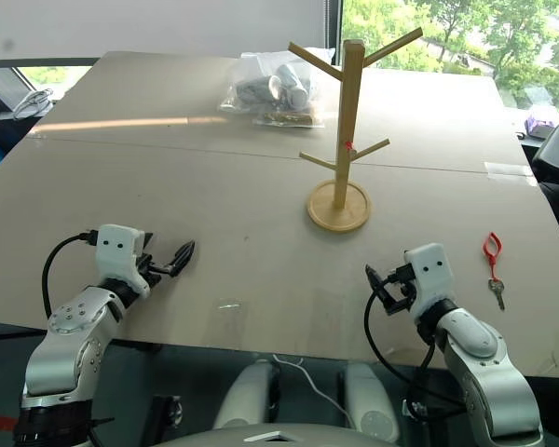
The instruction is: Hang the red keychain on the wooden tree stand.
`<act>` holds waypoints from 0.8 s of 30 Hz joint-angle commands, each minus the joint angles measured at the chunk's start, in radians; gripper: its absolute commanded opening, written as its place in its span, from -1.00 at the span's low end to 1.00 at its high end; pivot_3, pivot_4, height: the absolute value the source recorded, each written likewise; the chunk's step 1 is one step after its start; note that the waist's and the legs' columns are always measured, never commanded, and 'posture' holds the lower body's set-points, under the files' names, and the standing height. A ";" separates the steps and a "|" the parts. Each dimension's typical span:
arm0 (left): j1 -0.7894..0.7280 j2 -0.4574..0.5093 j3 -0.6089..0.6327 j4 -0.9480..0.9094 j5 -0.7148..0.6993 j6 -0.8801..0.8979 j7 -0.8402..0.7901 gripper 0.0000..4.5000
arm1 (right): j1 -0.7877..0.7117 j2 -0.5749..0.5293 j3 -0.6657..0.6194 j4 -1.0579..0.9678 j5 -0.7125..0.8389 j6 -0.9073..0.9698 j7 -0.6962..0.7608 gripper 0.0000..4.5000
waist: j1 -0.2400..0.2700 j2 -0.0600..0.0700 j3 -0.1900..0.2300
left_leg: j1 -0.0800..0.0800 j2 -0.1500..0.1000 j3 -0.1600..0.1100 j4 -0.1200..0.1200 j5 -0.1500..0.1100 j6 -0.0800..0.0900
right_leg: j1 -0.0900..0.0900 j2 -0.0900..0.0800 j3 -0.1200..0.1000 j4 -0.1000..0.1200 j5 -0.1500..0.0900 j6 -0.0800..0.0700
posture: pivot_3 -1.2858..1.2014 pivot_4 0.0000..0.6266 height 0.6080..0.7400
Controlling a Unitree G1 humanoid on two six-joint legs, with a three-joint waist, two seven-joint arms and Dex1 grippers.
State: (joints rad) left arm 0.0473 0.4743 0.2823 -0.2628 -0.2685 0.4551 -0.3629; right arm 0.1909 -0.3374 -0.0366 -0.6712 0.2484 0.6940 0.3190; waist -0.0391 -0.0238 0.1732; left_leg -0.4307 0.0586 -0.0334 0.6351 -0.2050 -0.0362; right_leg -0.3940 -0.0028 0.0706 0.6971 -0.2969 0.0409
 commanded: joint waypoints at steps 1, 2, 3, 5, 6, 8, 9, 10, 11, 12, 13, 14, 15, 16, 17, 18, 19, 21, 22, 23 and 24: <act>-0.029 0.043 -0.040 -0.092 -0.051 0.045 -0.082 1.00 | 0.049 -0.012 -0.079 -0.051 -0.008 -0.047 -0.011 0.99 | 0.000 0.000 0.000 | 0.000 0.000 0.000 0.000 0.000 0.000 | 0.000 0.000 0.000 0.000 0.000 0.000 | 0.03 -0.52 1.00; -0.065 0.082 -0.088 -0.137 -0.103 0.089 -0.165 1.00 | 0.094 -0.018 -0.139 -0.075 -0.020 -0.071 -0.021 0.99 | 0.006 0.000 0.000 | 0.000 0.000 0.000 0.000 0.000 0.000 | 0.000 0.000 0.000 0.000 0.000 0.000 | 0.03 -0.52 1.00; -0.098 0.112 -0.128 -0.174 -0.145 0.124 -0.231 1.00 | 0.130 -0.024 -0.189 -0.089 -0.031 -0.098 -0.026 0.99 | 0.017 0.000 0.000 | -0.001 0.000 -0.001 0.000 0.000 0.000 | 0.000 0.000 -0.001 -0.001 0.000 0.000 | 0.03 -0.52 1.00; -0.167 0.155 -0.195 -0.215 -0.202 0.172 -0.325 1.00 | 0.167 -0.025 -0.264 -0.096 -0.040 -0.131 -0.041 0.99 | 0.029 -0.001 0.000 | -0.003 -0.001 -0.002 0.000 0.000 0.000 | 0.000 -0.001 -0.002 -0.002 0.000 0.000 | 0.03 -0.52 1.00; -0.203 0.170 -0.226 -0.228 -0.222 0.186 -0.366 1.00 | 0.174 -0.021 -0.294 -0.097 -0.036 -0.136 -0.049 0.99 | 0.030 -0.001 -0.001 | -0.003 -0.001 -0.002 0.000 0.000 0.000 | 0.000 -0.001 -0.002 -0.002 0.000 0.000 | 0.03 -0.52 1.00; -0.282 0.189 -0.283 -0.244 -0.265 0.215 -0.437 1.00 | 0.186 -0.018 -0.346 -0.095 -0.033 -0.144 -0.057 0.99 | 0.020 0.001 -0.002 | 0.000 -0.002 0.000 0.001 0.000 0.000 | 0.002 -0.002 -0.001 -0.002 0.000 0.000 | 0.03 -0.52 1.00; -0.320 0.193 -0.308 -0.247 -0.283 0.226 -0.468 1.00 | 0.189 -0.021 -0.368 -0.090 -0.032 -0.146 -0.057 0.99 | 0.015 0.001 -0.002 | 0.001 -0.001 0.001 0.001 0.000 0.000 | 0.002 -0.001 0.000 -0.001 0.000 0.000 | 0.03 -0.52 1.00; -0.360 0.196 -0.338 -0.246 -0.296 0.231 -0.504 1.00 | 0.188 -0.027 -0.391 -0.081 -0.031 -0.145 -0.055 0.99 | 0.006 0.002 -0.002 | 0.002 -0.001 0.000 0.000 0.000 0.000 | 0.002 0.000 0.001 -0.001 0.000 0.000 | 0.03 -0.52 1.00; -0.393 0.196 -0.364 -0.244 -0.305 0.234 -0.535 1.00 | 0.185 -0.035 -0.410 -0.070 -0.027 -0.137 -0.051 0.99 | -0.001 0.002 -0.002 | 0.002 0.000 0.000 0.000 0.000 0.000 | 0.002 0.001 0.001 -0.001 0.000 0.000 | 0.03 -0.52 1.00; -0.426 0.194 -0.390 -0.239 -0.313 0.229 -0.571 1.00 | 0.175 -0.044 -0.430 -0.054 -0.015 -0.122 -0.045 0.99 | -0.004 0.002 -0.002 | 0.002 0.000 0.000 0.000 0.000 0.000 | 0.002 0.001 0.001 0.000 0.000 0.000 | 0.03 -0.52 1.00; -0.457 0.189 -0.413 -0.231 -0.318 0.227 -0.597 1.00 | 0.163 -0.057 -0.447 -0.035 -0.004 -0.108 -0.035 0.99 | -0.005 0.002 -0.002 | 0.002 0.000 0.000 0.000 0.000 0.000 | 0.002 0.001 0.001 0.000 0.000 0.000 | 0.03 -0.52 1.00; -0.475 0.185 -0.426 -0.224 -0.320 0.226 -0.612 1.00 | 0.154 -0.066 -0.456 -0.023 0.004 -0.099 -0.027 0.99 | -0.005 0.002 -0.002 | 0.002 0.000 0.000 0.000 0.000 0.000 | 0.002 0.001 0.001 0.000 0.000 0.000 | 0.03 -0.52 1.00; -0.499 0.178 -0.443 -0.212 -0.320 0.220 -0.634 1.00 | 0.139 -0.077 -0.470 -0.003 0.024 -0.070 -0.020 0.99 | -0.005 0.002 -0.002 | 0.002 0.000 0.000 0.000 0.000 0.000 | 0.002 0.001 0.001 0.000 0.000 0.000 | 0.03 -0.52 1.00; -0.529 0.164 -0.468 -0.188 -0.311 0.203 -0.658 1.00 | 0.118 -0.097 -0.481 0.028 0.049 -0.039 -0.003 0.99 | -0.004 0.002 -0.002 | 0.002 0.000 0.000 0.000 0.000 0.000 | 0.002 0.001 0.001 0.000 0.000 0.000 | 0.03 -0.52 1.00; -0.551 0.154 -0.485 -0.171 -0.303 0.192 -0.675 1.00 | 0.102 -0.112 -0.490 0.050 0.067 -0.017 0.009 0.99 | -0.002 0.002 -0.002 | 0.002 -0.001 0.000 0.000 0.000 0.000 | 0.002 0.001 0.001 0.000 0.000 0.000 | 0.03 -0.52 1.00; -0.580 0.138 -0.509 -0.143 -0.290 0.170 -0.698 1.00 | 0.075 -0.130 -0.497 0.084 0.089 0.005 0.026 0.99 | -0.001 0.002 -0.002 | 0.002 -0.001 0.000 0.001 0.000 0.000 | 0.003 0.001 0.001 -0.001 0.000 0.000 | 0.03 -0.52 1.00; -0.598 0.128 -0.523 -0.124 -0.280 0.154 -0.713 1.00 | 0.058 -0.144 -0.500 0.106 0.103 0.017 0.035 0.99 | 0.000 0.003 -0.002 | 0.002 -0.001 0.000 0.001 0.000 0.000 | 0.003 0.001 0.001 -0.001 0.000 0.000 | 0.03 -0.52 1.00; -0.634 0.106 -0.547 -0.081 -0.261 0.125 -0.743 1.00 | 0.010 -0.170 -0.502 0.163 0.136 0.065 0.048 0.99 | -0.001 0.003 -0.002 | 0.002 -0.001 0.000 0.001 0.000 0.000 | 0.004 0.001 0.001 -0.001 0.000 0.000 | 0.03 -0.52 1.00; -0.645 0.099 -0.553 -0.066 -0.253 0.112 -0.753 1.00 | -0.008 -0.182 -0.501 0.186 0.145 0.085 0.050 0.99 | -0.001 0.003 -0.002 | 0.002 -0.001 -0.001 0.001 0.000 0.000 | 0.004 0.001 0.001 -0.001 0.000 0.000 | 0.03 -0.52 1.00; -0.654 0.092 -0.556 -0.054 -0.247 0.104 -0.758 1.00 | -0.024 -0.188 -0.503 0.204 0.160 0.108 0.052 0.99 | -0.001 0.003 -0.002 | 0.002 -0.001 -0.001 0.001 0.000 0.000 | 0.004 0.001 0.001 -0.001 0.000 0.000 | 0.03 -0.52 1.00; -0.659 0.087 -0.557 -0.044 -0.243 0.097 -0.761 1.00 | -0.038 -0.191 -0.504 0.216 0.170 0.125 0.050 0.99 | -0.001 0.003 -0.002 | 0.002 -0.001 -0.001 0.001 0.000 0.000 | 0.004 0.001 0.001 -0.001 0.000 0.000 | 0.03 -0.52 1.00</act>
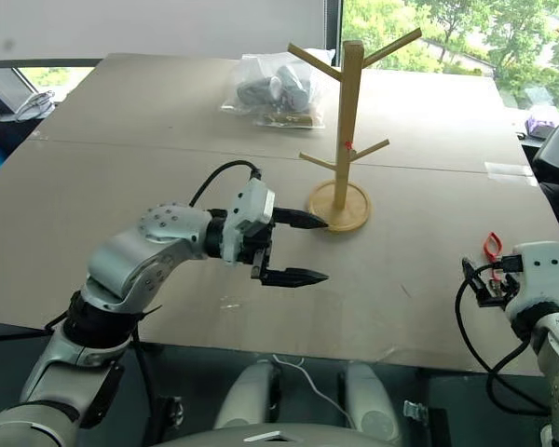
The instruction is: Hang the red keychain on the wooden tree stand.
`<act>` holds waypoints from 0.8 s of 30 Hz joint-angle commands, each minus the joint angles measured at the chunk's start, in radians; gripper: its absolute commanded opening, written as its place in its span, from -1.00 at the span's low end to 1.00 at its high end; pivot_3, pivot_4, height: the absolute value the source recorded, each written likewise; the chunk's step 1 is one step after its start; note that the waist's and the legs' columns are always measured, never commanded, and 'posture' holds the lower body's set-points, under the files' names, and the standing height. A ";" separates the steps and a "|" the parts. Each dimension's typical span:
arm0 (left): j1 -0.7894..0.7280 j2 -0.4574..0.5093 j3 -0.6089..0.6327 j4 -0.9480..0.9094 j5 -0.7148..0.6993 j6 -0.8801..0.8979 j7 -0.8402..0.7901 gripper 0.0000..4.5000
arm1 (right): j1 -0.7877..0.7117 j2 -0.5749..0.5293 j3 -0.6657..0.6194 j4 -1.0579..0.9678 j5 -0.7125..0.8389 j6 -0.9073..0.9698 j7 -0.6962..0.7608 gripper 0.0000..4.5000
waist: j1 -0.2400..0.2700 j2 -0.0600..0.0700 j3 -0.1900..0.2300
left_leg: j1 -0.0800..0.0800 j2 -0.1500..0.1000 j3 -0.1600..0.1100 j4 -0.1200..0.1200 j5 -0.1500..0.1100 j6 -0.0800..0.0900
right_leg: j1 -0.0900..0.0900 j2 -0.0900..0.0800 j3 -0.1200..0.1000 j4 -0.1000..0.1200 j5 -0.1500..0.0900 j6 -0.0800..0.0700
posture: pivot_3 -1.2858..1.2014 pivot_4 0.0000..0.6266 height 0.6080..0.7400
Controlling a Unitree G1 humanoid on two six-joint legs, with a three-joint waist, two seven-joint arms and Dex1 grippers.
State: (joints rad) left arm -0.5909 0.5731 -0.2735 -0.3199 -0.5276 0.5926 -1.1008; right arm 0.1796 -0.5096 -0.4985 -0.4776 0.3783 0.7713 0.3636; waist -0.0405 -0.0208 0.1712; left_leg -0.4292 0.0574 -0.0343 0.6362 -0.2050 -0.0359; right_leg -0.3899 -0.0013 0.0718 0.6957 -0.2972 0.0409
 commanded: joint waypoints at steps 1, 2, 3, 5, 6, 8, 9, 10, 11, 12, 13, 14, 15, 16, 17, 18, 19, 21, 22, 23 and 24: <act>-0.024 -0.015 -0.002 0.019 0.019 -0.047 -0.026 1.00 | -0.041 -0.022 -0.045 0.038 0.050 0.072 0.001 0.99 | 0.000 0.000 0.000 | 0.000 0.000 0.000 0.000 0.000 0.000 | 0.000 0.000 0.000 0.000 0.000 0.000 | 0.03 -0.52 1.00; -0.024 -0.017 -0.001 0.023 0.022 -0.051 -0.028 1.00 | -0.053 -0.025 -0.047 0.052 0.060 0.095 -0.004 0.99 | 0.000 0.000 0.000 | 0.000 0.000 0.000 0.000 0.000 0.000 | 0.000 0.000 0.000 0.000 0.000 0.000 | 0.03 -0.52 1.00; -0.022 -0.017 0.000 0.025 0.024 -0.054 -0.031 1.00 | -0.064 -0.024 -0.050 0.063 0.065 0.110 -0.011 0.99 | 0.000 0.000 0.000 | 0.000 0.000 0.000 0.000 0.000 0.000 | 0.000 0.000 0.000 0.000 0.000 0.000 | 0.03 -0.52 1.00; -0.015 -0.013 0.005 0.021 0.024 -0.057 -0.035 1.00 | -0.079 -0.024 -0.055 0.076 0.072 0.133 -0.022 0.99 | 0.001 0.000 0.000 | 0.000 0.000 0.000 0.000 0.000 0.000 | 0.000 0.000 0.000 0.000 0.000 0.000 | 0.03 -0.52 1.00; -0.012 -0.011 0.008 0.019 0.024 -0.057 -0.036 1.00 | -0.083 -0.025 -0.056 0.078 0.074 0.142 -0.026 0.99 | 0.001 0.000 0.000 | 0.000 0.000 0.000 0.000 0.000 0.000 | 0.000 0.000 0.000 0.000 0.000 0.000 | 0.03 -0.52 1.00; -0.001 -0.007 0.017 0.010 0.019 -0.051 -0.032 1.00 | -0.089 -0.029 -0.050 0.087 0.075 0.143 -0.026 0.99 | 0.001 0.000 0.000 | 0.000 0.000 0.000 0.000 0.000 0.000 | 0.000 0.000 0.000 0.000 0.000 0.000 | 0.03 -0.52 1.00; 0.003 -0.006 0.020 0.006 0.017 -0.050 -0.030 1.00 | -0.094 -0.031 -0.046 0.097 0.072 0.139 -0.026 0.99 | 0.001 0.000 0.000 | 0.000 0.000 0.000 0.000 0.000 0.000 | 0.000 0.000 0.000 0.000 0.000 0.000 | 0.03 -0.52 1.00; 0.005 -0.005 0.023 0.003 0.015 -0.048 -0.029 1.00 | -0.099 -0.034 -0.042 0.106 0.071 0.136 -0.025 0.99 | 0.000 0.000 0.000 | 0.000 0.000 0.000 0.000 0.000 0.000 | 0.000 0.000 0.000 0.000 0.000 0.000 | 0.03 -0.52 1.00; 0.005 -0.005 0.024 0.001 0.014 -0.046 -0.028 1.00 | -0.104 -0.037 -0.036 0.113 0.068 0.131 -0.022 0.99 | 0.000 0.000 0.000 | 0.000 0.000 0.000 0.000 0.000 0.000 | 0.000 0.000 0.000 0.000 0.000 0.000 | 0.03 -0.52 1.00; 0.004 -0.005 0.025 0.000 0.013 -0.045 -0.028 1.00 | -0.108 -0.040 -0.031 0.120 0.066 0.128 -0.020 0.99 | 0.001 0.000 0.000 | 0.000 0.000 0.000 0.000 0.000 0.000 | 0.000 0.000 0.000 0.000 0.000 0.000 | 0.03 -0.52 1.00; 0.003 -0.005 0.025 0.001 0.012 -0.045 -0.029 1.00 | -0.113 -0.041 -0.027 0.126 0.066 0.127 -0.019 0.99 | 0.001 0.000 0.000 | 0.000 0.000 0.000 0.000 0.000 0.000 | 0.000 0.000 0.000 0.000 0.000 0.000 | 0.03 -0.52 1.00; 0.002 -0.005 0.026 0.001 0.012 -0.045 -0.029 1.00 | -0.117 -0.044 -0.024 0.134 0.064 0.124 -0.017 0.88 | 0.000 0.000 0.000 | 0.000 0.000 0.000 0.000 0.000 0.000 | 0.000 0.000 0.000 0.000 0.000 0.000 | 0.03 -0.52 1.00; 0.000 -0.005 0.027 0.001 0.012 -0.044 -0.030 1.00 | -0.120 -0.046 -0.022 0.140 0.063 0.121 -0.015 0.77 | 0.000 0.000 0.000 | 0.000 0.000 0.000 0.000 0.000 0.000 | 0.000 0.000 0.000 0.000 0.000 0.000 | 0.03 -0.52 1.00; -0.002 -0.005 0.028 0.001 0.010 -0.043 -0.030 1.00 | -0.122 -0.048 -0.021 0.147 0.062 0.119 -0.012 0.61 | 0.001 0.000 0.000 | 0.000 0.000 0.000 0.000 0.000 0.000 | 0.000 0.000 0.000 0.000 0.000 0.000 | 0.03 -0.52 1.00; -0.005 -0.004 0.030 0.000 0.007 -0.040 -0.030 1.00 | -0.122 -0.051 -0.020 0.153 0.062 0.115 -0.006 0.39 | 0.000 0.000 0.000 | 0.000 0.000 0.000 0.000 0.000 0.000 | 0.000 0.000 0.000 0.000 0.000 0.000 | 0.03 -0.52 1.00; -0.006 -0.004 0.032 0.000 0.005 -0.039 -0.031 1.00 | -0.122 -0.053 -0.018 0.156 0.063 0.114 -0.004 0.21 | 0.000 0.000 0.000 | 0.000 0.000 0.000 0.000 0.000 0.000 | 0.000 0.000 0.000 0.000 0.000 0.000 | 0.03 -0.52 1.00; -0.008 -0.004 0.033 -0.002 0.002 -0.035 -0.030 1.00 | -0.119 -0.056 -0.017 0.160 0.062 0.112 0.000 0.01 | 0.001 0.000 0.000 | 0.000 0.000 0.000 0.000 0.000 0.000 | 0.000 0.000 0.000 0.000 0.000 0.000 | 0.03 -0.52 1.00; -0.010 -0.002 0.036 -0.011 -0.006 -0.026 -0.030 1.00 | -0.107 -0.061 -0.010 0.158 0.063 0.111 0.009 -0.41 | 0.001 0.000 0.000 | 0.000 0.000 0.000 0.000 0.000 0.000 | 0.000 0.000 0.000 0.000 0.000 0.000 | 0.03 -0.52 1.00; -0.010 -0.001 0.037 -0.014 -0.010 -0.022 -0.030 1.00 | -0.102 -0.061 -0.008 0.156 0.063 0.112 0.012 -0.64 | 0.001 0.000 0.000 | 0.000 0.000 0.000 0.000 0.000 0.000 | 0.000 0.000 0.000 0.000 0.000 0.000 | 0.03 -0.52 1.00; -0.010 0.000 0.038 -0.018 -0.013 -0.018 -0.031 1.00 | -0.096 -0.061 -0.005 0.152 0.064 0.112 0.015 -0.87 | 0.001 0.000 0.000 | 0.000 0.000 0.000 0.000 0.000 0.000 | 0.000 0.000 0.000 0.000 0.000 0.000 | 0.03 -0.52 1.00; -0.010 0.002 0.039 -0.021 -0.014 -0.014 -0.034 1.00 | -0.089 -0.059 -0.003 0.147 0.065 0.114 0.017 -0.97 | 0.001 0.000 0.000 | 0.000 0.000 0.000 0.000 0.000 0.000 | 0.000 0.000 0.000 0.000 0.000 0.000 | 0.03 -0.52 1.00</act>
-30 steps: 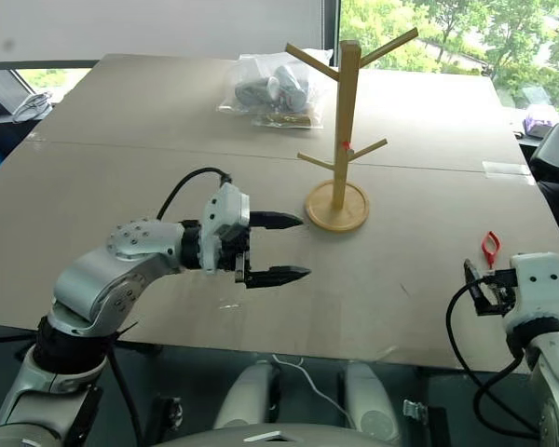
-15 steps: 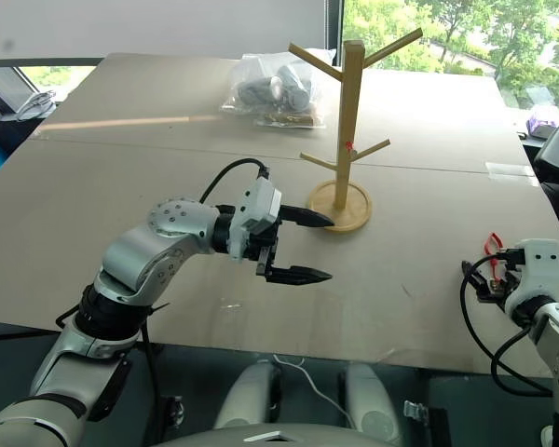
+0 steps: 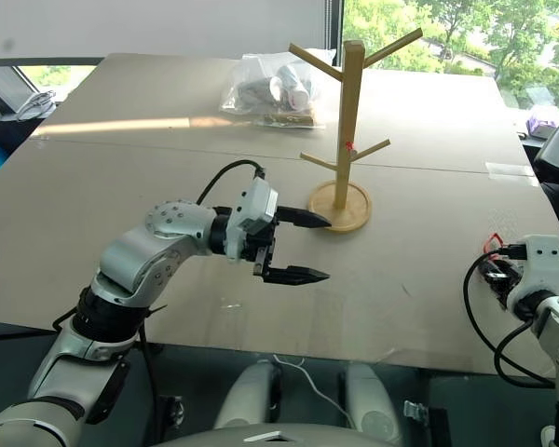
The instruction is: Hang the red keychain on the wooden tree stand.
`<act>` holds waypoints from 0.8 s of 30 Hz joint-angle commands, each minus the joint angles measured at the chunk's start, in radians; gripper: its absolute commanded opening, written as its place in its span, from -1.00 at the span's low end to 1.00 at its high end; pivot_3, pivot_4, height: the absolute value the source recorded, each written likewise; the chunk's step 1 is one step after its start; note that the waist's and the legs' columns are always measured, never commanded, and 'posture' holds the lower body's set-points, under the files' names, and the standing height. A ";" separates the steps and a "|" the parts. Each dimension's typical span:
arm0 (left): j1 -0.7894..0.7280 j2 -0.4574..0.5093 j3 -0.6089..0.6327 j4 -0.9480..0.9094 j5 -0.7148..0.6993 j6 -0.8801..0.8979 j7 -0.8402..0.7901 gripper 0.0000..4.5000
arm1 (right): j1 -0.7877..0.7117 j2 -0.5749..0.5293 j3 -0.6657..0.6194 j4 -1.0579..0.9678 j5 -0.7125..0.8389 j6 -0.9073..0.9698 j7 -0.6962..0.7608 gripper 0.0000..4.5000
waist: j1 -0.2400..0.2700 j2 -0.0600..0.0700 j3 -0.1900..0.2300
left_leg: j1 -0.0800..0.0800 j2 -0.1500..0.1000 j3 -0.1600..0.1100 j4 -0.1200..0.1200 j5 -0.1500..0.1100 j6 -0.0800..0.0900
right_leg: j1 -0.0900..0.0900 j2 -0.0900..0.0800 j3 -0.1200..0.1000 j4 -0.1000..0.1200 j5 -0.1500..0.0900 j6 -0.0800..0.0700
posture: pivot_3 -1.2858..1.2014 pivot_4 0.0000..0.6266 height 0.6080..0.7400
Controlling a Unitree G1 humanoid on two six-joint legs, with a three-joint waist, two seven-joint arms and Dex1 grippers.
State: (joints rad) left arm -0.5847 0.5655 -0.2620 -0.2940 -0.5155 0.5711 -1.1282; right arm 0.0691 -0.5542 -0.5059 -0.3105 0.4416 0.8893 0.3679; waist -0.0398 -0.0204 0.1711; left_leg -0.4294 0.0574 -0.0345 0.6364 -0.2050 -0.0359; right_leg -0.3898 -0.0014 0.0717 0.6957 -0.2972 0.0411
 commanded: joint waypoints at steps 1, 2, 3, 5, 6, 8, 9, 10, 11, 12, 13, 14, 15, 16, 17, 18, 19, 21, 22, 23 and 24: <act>-0.016 0.010 0.029 -0.049 -0.027 0.010 -0.008 1.00 | 0.027 -0.012 0.004 -0.022 0.003 -0.005 0.014 -0.97 | 0.000 0.000 0.000 | 0.000 0.000 0.000 0.000 0.000 0.000 | 0.000 0.000 0.000 0.000 0.000 0.000 | 0.03 -0.52 1.00; -0.016 0.011 0.032 -0.051 -0.027 0.013 -0.010 1.00 | 0.032 -0.011 0.003 -0.023 0.004 -0.005 0.015 -0.97 | 0.001 0.000 0.000 | 0.000 0.000 0.000 0.000 0.000 0.000 | 0.000 0.000 0.000 0.000 0.000 0.000 | 0.03 -0.52 1.00; -0.016 0.012 0.035 -0.050 -0.026 0.014 -0.010 1.00 | 0.034 -0.010 0.002 -0.023 0.003 -0.007 0.014 -0.97 | 0.001 0.000 0.000 | 0.000 0.000 0.000 0.000 0.000 0.000 | 0.000 0.000 0.000 0.000 0.000 0.000 | 0.03 -0.52 1.00; -0.016 0.015 0.041 -0.048 -0.027 0.012 -0.010 1.00 | 0.046 -0.015 0.016 -0.032 -0.010 -0.027 0.019 -0.97 | 0.001 0.000 0.000 | 0.000 0.000 0.000 0.000 0.000 0.000 | 0.000 0.000 0.000 0.000 0.000 0.000 | 0.03 -0.52 1.00; -0.014 0.015 0.051 -0.050 -0.032 0.015 -0.003 1.00 | 0.061 -0.024 0.041 -0.057 -0.027 -0.061 0.032 -0.97 | 0.001 0.000 0.000 | 0.000 0.000 0.000 0.000 0.000 0.000 | 0.000 0.000 0.000 0.000 0.000 0.000 | 0.03 -0.52 1.00; -0.005 0.008 0.091 -0.063 -0.063 0.031 0.026 1.00 | 0.079 -0.031 0.092 -0.131 -0.054 -0.150 0.058 -0.97 | 0.001 0.000 0.000 | 0.000 0.000 0.000 0.000 0.000 0.000 | 0.000 0.000 0.000 0.000 0.000 0.000 | 0.03 -0.52 1.00; 0.002 0.005 0.118 -0.073 -0.091 0.050 0.043 1.00 | 0.075 -0.024 0.110 -0.170 -0.054 -0.190 0.066 -0.97 | 0.000 0.000 0.000 | 0.000 0.000 0.000 0.000 0.000 0.000 | 0.000 0.000 0.000 0.000 0.000 0.000 | 0.03 -0.52 1.00; 0.013 0.007 0.153 -0.091 -0.134 0.084 0.062 1.00 | 0.064 -0.013 0.129 -0.215 -0.048 -0.237 0.080 -0.97 | -0.006 0.001 0.000 | 0.000 0.000 0.000 0.000 0.000 0.000 | 0.000 0.000 0.000 0.000 0.000 0.000 | 0.03 -0.52 1.00; 0.026 0.013 0.184 -0.109 -0.173 0.114 0.076 1.00 | 0.054 -0.005 0.150 -0.254 -0.043 -0.273 0.091 -0.97 | -0.009 0.001 0.001 | 0.000 0.000 0.000 0.000 0.000 0.000 | 0.000 0.000 0.000 0.000 0.000 0.000 | 0.03 -0.52 1.00; 0.045 0.021 0.218 -0.131 -0.213 0.145 0.093 1.00 | 0.043 -0.001 0.181 -0.296 -0.044 -0.301 0.101 -0.97 | -0.011 0.002 0.001 | 0.001 0.000 0.000 0.000 0.000 0.000 | 0.000 0.000 0.001 0.000 0.000 0.001 | 0.03 -0.52 1.00; 0.057 0.028 0.241 -0.147 -0.241 0.167 0.107 1.00 | 0.038 0.000 0.204 -0.321 -0.048 -0.321 0.107 -0.97 | -0.015 0.003 0.001 | 0.001 0.000 0.000 0.000 0.000 0.000 | 0.000 0.000 0.001 0.000 -0.001 0.001 | 0.03 -0.52 1.00; 0.072 0.034 0.271 -0.165 -0.277 0.197 0.130 1.00 | 0.031 -0.003 0.236 -0.346 -0.063 -0.350 0.118 -0.97 | -0.014 0.002 0.001 | 0.001 0.000 0.000 0.000 0.000 0.000 | 0.000 0.000 0.001 0.001 -0.001 0.002 | 0.03 -0.52 1.00; 0.094 0.044 0.314 -0.188 -0.331 0.236 0.162 1.00 | 0.025 -0.002 0.280 -0.372 -0.081 -0.393 0.133 -0.97 | -0.010 0.002 0.001 | 0.001 0.000 -0.001 0.000 0.000 0.000 | 0.000 0.000 0.000 0.001 -0.001 0.002 | 0.03 -0.52 1.00; 0.111 0.052 0.350 -0.209 -0.377 0.268 0.191 1.00 | 0.023 -0.001 0.314 -0.388 -0.099 -0.437 0.146 -0.97 | -0.005 0.002 0.001 | 0.000 0.000 -0.001 0.000 0.000 0.000 | 0.000 0.000 -0.001 0.000 -0.001 0.001 | 0.03 -0.52 1.00; 0.124 0.060 0.382 -0.225 -0.414 0.292 0.219 1.00 | 0.018 0.002 0.343 -0.396 -0.119 -0.480 0.155 -0.97 | -0.003 0.002 0.001 | 0.000 0.000 -0.001 0.000 0.000 0.000 | 0.000 0.000 -0.001 0.000 -0.001 0.001 | 0.03 -0.52 1.00; 0.132 0.067 0.408 -0.235 -0.445 0.312 0.247 1.00 | 0.014 0.005 0.363 -0.395 -0.139 -0.521 0.160 -0.97 | 0.001 0.002 0.001 | 0.000 0.000 -0.001 0.000 0.000 0.000 | 0.000 0.000 -0.001 0.000 -0.001 0.001 | 0.03 -0.52 1.00; 0.138 0.070 0.444 -0.242 -0.486 0.333 0.291 1.00 | 0.000 0.010 0.378 -0.377 -0.167 -0.580 0.161 -0.97 | 0.003 0.001 0.001 | -0.001 0.000 -0.001 0.000 0.000 0.000 | 0.000 0.000 -0.001 -0.001 -0.001 0.001 | 0.03 -0.52 1.00; 0.153 0.079 0.500 -0.256 -0.545 0.361 0.366 1.00 | -0.036 0.021 0.396 -0.326 -0.224 -0.702 0.155 -0.97 | 0.006 0.001 0.002 | -0.001 0.000 -0.001 0.001 0.000 0.000 | 0.000 -0.001 -0.001 -0.001 -0.001 0.001 | 0.03 -0.52 1.00; 0.162 0.084 0.514 -0.262 -0.556 0.365 0.387 1.00 | -0.051 0.024 0.399 -0.304 -0.244 -0.745 0.153 -0.97 | 0.005 0.001 0.002 | -0.001 0.000 -0.001 0.001 0.000 0.000 | 0.000 -0.001 -0.001 -0.001 -0.001 0.001 | 0.03 -0.52 1.00; 0.173 0.090 0.523 -0.271 -0.561 0.368 0.405 1.00 | -0.065 0.026 0.402 -0.278 -0.265 -0.788 0.150 -0.97 | 0.005 0.000 0.002 | -0.001 0.000 -0.001 0.002 0.000 0.000 | 0.000 -0.001 -0.001 -0.001 -0.001 0.001 | 0.03 -0.52 1.00; 0.181 0.095 0.530 -0.281 -0.570 0.370 0.424 1.00 | -0.076 0.028 0.405 -0.252 -0.283 -0.832 0.150 -0.97 | 0.005 0.000 0.002 | 0.000 0.000 -0.001 0.002 0.000 0.000 | 0.001 -0.001 -0.001 -0.001 0.000 0.001 | 0.03 -0.52 1.00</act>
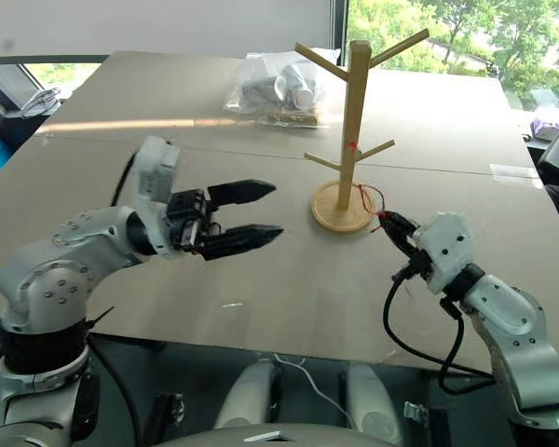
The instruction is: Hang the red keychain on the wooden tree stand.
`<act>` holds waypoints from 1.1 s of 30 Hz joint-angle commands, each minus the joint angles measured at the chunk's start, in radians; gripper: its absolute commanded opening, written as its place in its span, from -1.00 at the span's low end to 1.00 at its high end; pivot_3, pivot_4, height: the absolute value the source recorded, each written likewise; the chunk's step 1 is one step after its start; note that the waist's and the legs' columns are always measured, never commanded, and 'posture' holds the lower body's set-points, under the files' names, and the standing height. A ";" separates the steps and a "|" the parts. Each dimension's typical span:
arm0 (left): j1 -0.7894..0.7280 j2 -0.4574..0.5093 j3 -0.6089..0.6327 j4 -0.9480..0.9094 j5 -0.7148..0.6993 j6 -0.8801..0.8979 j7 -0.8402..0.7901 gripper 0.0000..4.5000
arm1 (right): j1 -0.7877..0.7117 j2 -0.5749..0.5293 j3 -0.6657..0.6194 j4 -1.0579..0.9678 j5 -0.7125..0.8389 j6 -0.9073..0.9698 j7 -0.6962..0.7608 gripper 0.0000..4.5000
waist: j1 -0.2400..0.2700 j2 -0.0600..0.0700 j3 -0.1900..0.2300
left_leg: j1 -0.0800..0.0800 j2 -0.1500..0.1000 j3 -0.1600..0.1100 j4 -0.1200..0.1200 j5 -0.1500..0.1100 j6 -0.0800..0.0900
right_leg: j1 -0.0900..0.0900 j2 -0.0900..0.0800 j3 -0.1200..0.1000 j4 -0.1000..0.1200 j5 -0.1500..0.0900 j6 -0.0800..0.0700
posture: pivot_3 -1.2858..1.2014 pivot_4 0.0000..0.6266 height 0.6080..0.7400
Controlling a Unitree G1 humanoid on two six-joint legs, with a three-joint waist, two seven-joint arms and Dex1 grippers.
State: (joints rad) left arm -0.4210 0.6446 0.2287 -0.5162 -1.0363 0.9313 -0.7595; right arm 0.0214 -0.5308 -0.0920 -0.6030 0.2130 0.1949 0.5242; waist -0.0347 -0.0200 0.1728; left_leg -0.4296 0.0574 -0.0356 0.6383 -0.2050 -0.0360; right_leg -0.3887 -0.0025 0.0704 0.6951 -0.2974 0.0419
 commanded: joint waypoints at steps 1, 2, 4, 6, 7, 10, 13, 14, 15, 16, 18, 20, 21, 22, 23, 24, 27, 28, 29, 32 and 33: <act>0.024 0.020 0.045 -0.068 -0.062 0.011 0.075 1.00 | -0.039 0.009 -0.008 0.069 -0.070 -0.181 -0.008 -0.97 | 0.000 0.000 0.000 | 0.000 0.000 0.000 0.000 0.000 0.000 | 0.000 0.000 0.000 0.000 0.000 0.000 | 0.03 -0.52 1.00; 0.028 0.024 0.050 -0.075 -0.076 0.012 0.092 1.00 | -0.050 0.013 -0.005 0.093 -0.085 -0.218 -0.011 -0.97 | 0.000 0.000 0.000 | 0.000 0.000 0.000 0.000 0.000 0.000 | 0.000 0.000 0.000 0.000 0.000 0.000 | 0.03 -0.52 1.00; 0.028 0.032 0.055 -0.082 -0.098 0.009 0.118 1.00 | -0.075 0.021 0.001 0.132 -0.108 -0.282 -0.017 -0.97 | 0.000 0.000 0.000 | 0.000 0.000 0.000 0.000 0.000 0.000 | 0.000 0.000 0.000 0.000 0.000 0.000 | 0.03 -0.52 1.00; 0.021 0.040 0.057 -0.086 -0.118 0.006 0.140 1.00 | -0.101 0.024 0.010 0.166 -0.143 -0.366 -0.020 -0.97 | -0.001 0.000 0.000 | 0.000 0.000 0.000 0.000 0.000 0.000 | 0.000 0.000 0.000 0.000 0.000 0.000 | 0.03 -0.52 1.00; 0.019 0.044 0.057 -0.088 -0.126 0.004 0.148 1.00 | -0.108 0.023 0.014 0.182 -0.163 -0.414 -0.021 -0.97 | -0.002 0.000 0.000 | 0.001 0.000 0.000 0.000 0.000 0.000 | 0.000 0.000 0.000 0.000 0.000 0.000 | 0.03 -0.52 1.00; 0.015 0.056 0.051 -0.088 -0.137 -0.002 0.160 1.00 | -0.111 0.025 0.021 0.222 -0.195 -0.518 -0.021 -0.97 | -0.002 0.000 0.000 | 0.001 0.000 0.000 -0.001 0.000 0.000 | 0.000 0.000 0.000 0.001 0.000 -0.001 | 0.03 -0.52 1.00; 0.001 0.061 0.045 -0.081 -0.139 -0.009 0.165 1.00 | -0.121 0.029 0.022 0.244 -0.212 -0.587 -0.028 -0.97 | -0.001 0.000 0.000 | 0.001 0.000 0.000 -0.001 0.000 0.000 | 0.000 0.000 0.000 0.001 0.000 -0.001 | 0.03 -0.52 1.00; -0.004 0.063 0.044 -0.078 -0.141 -0.011 0.165 1.00 | -0.125 0.030 0.023 0.249 -0.218 -0.604 -0.033 -0.97 | -0.001 0.000 0.000 | 0.001 0.000 0.000 -0.001 0.000 0.000 | 0.000 0.000 0.000 0.001 0.000 -0.001 | 0.03 -0.52 1.00; -0.010 0.063 0.042 -0.075 -0.142 -0.013 0.166 1.00 | -0.129 0.031 0.023 0.253 -0.223 -0.622 -0.037 -0.97 | -0.001 0.000 0.000 | 0.001 0.000 0.000 -0.001 0.000 0.000 | 0.000 0.000 0.000 0.001 0.000 -0.001 | 0.03 -0.52 1.00; -0.017 0.062 0.039 -0.071 -0.142 -0.014 0.166 1.00 | -0.133 0.031 0.022 0.257 -0.231 -0.641 -0.042 -0.97 | -0.001 0.000 0.000 | 0.001 0.000 0.000 -0.001 0.000 0.000 | 0.000 0.000 0.000 0.001 0.000 -0.001 | 0.03 -0.52 1.00; -0.023 0.062 0.036 -0.066 -0.142 -0.015 0.165 1.00 | -0.137 0.031 0.023 0.262 -0.241 -0.665 -0.050 -0.97 | -0.002 0.000 0.000 | 0.001 0.000 0.000 -0.001 0.000 0.000 | 0.000 0.000 0.000 0.001 0.000 -0.001 | 0.03 -0.52 1.00; -0.028 0.062 0.031 -0.061 -0.138 -0.020 0.161 1.00 | -0.138 0.032 0.020 0.263 -0.249 -0.684 -0.059 -0.97 | -0.002 0.000 0.000 | 0.001 0.000 0.000 -0.001 0.000 0.000 | 0.000 0.000 0.000 0.001 0.000 -0.001 | 0.03 -0.52 1.00; -0.031 0.062 0.028 -0.058 -0.137 -0.022 0.159 1.00 | -0.139 0.031 0.020 0.262 -0.252 -0.693 -0.062 -0.97 | -0.001 0.000 0.000 | 0.001 0.000 0.000 -0.001 0.000 0.000 | 0.000 0.000 0.000 0.001 0.000 -0.001 | 0.03 -0.52 1.00; -0.034 0.062 0.025 -0.056 -0.135 -0.024 0.156 1.00 | -0.139 0.031 0.019 0.262 -0.253 -0.693 -0.065 -0.97 | -0.001 0.000 0.000 | 0.001 0.000 0.000 -0.001 0.000 0.000 | 0.000 0.000 0.000 0.001 0.000 -0.001 | 0.03 -0.52 1.00; -0.037 0.062 0.022 -0.054 -0.134 -0.026 0.154 1.00 | -0.139 0.031 0.020 0.262 -0.253 -0.693 -0.067 -0.97 | -0.001 0.000 0.000 | 0.001 0.000 0.000 -0.001 0.000 0.000 | 0.000 0.000 0.000 0.001 0.000 -0.001 | 0.03 -0.52 1.00; -0.040 0.061 0.019 -0.051 -0.131 -0.028 0.152 1.00 | -0.142 0.032 0.022 0.262 -0.253 -0.696 -0.070 -0.97 | 0.000 0.000 0.000 | 0.001 0.000 0.000 -0.001 0.000 0.000 | 0.000 0.000 0.000 0.001 0.000 -0.001 | 0.03 -0.52 1.00; -0.056 0.060 0.007 -0.041 -0.124 -0.037 0.145 1.00 | -0.161 0.044 0.028 0.265 -0.248 -0.648 -0.083 -0.97 | -0.002 0.000 0.000 | 0.001 0.000 0.000 -0.001 0.000 0.000 | 0.000 0.000 0.000 0.001 0.000 -0.001 | 0.03 -0.52 1.00; -0.060 0.060 0.004 -0.039 -0.123 -0.039 0.142 1.00 | -0.170 0.049 0.032 0.267 -0.244 -0.630 -0.083 -0.97 | -0.003 0.000 0.000 | 0.001 0.000 0.000 -0.001 0.000 0.000 | 0.000 0.000 0.000 0.001 0.000 -0.001 | 0.03 -0.52 1.00; -0.062 0.060 0.001 -0.038 -0.122 -0.041 0.141 1.00 | -0.179 0.053 0.033 0.270 -0.239 -0.608 -0.085 -0.97 | -0.003 0.000 0.000 | 0.001 0.000 0.000 -0.001 0.000 0.000 | 0.000 0.000 0.000 0.001 0.000 -0.001 | 0.03 -0.52 1.00; -0.064 0.060 -0.006 -0.039 -0.121 -0.046 0.138 1.00 | -0.207 0.061 0.039 0.281 -0.231 -0.562 -0.082 -0.97 | -0.003 0.000 0.000 | 0.001 0.000 0.000 -0.001 0.000 0.000 | 0.000 0.000 0.000 0.001 0.000 -0.001 | 0.03 -0.52 1.00; -0.065 0.059 -0.007 -0.039 -0.120 -0.048 0.138 1.00 | -0.214 0.063 0.040 0.284 -0.228 -0.550 -0.080 -0.97 | -0.002 0.000 0.000 | 0.001 0.000 0.000 -0.001 0.000 0.000 | 0.000 0.000 0.000 0.001 0.000 -0.001 | 0.03 -0.52 1.00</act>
State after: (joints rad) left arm -0.4696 0.6962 0.2236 -0.5404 -1.1590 0.9061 -0.6149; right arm -0.1774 -0.4691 -0.0506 -0.3032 -0.0342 -0.3667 0.4516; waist -0.0364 -0.0201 0.1729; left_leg -0.4285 0.0575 -0.0356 0.6377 -0.2048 -0.0364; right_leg -0.3886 -0.0023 0.0706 0.6960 -0.2971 0.0411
